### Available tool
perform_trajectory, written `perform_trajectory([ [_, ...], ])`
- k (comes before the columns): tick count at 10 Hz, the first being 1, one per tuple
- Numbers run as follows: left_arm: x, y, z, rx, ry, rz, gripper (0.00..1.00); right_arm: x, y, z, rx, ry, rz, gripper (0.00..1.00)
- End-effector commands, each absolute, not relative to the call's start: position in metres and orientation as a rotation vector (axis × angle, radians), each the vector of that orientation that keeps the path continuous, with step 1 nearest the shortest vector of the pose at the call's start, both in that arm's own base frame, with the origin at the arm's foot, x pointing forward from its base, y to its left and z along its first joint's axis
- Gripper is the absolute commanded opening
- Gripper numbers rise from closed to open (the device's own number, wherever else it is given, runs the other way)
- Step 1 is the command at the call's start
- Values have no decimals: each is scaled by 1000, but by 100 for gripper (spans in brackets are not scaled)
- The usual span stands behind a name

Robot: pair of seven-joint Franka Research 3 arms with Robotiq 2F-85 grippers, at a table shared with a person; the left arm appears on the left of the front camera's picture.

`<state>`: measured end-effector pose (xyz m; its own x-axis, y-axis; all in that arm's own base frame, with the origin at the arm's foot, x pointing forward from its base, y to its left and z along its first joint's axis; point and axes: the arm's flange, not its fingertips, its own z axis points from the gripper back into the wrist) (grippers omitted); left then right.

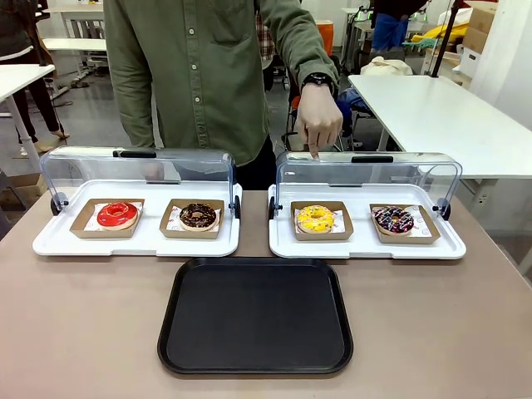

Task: Move the third donut from the left to the tray.
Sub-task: Pick up the Paper togo box containing the Donut indicated by the person and place it on the Handle tray.

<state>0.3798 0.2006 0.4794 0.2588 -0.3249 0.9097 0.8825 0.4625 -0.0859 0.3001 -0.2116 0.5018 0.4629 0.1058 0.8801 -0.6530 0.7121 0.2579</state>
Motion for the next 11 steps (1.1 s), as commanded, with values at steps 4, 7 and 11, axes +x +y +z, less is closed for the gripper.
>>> perform_trajectory([
  [4,379,201,479,-696,-985,-922,100,303,-212,503,636,-1024,519,100],
  [7,379,201,479,-696,-985,-922,100,303,-197,511,635,-971,516,100],
  [11,379,201,479,-696,-985,-922,100,319,-95,542,392,-909,643,100],
])
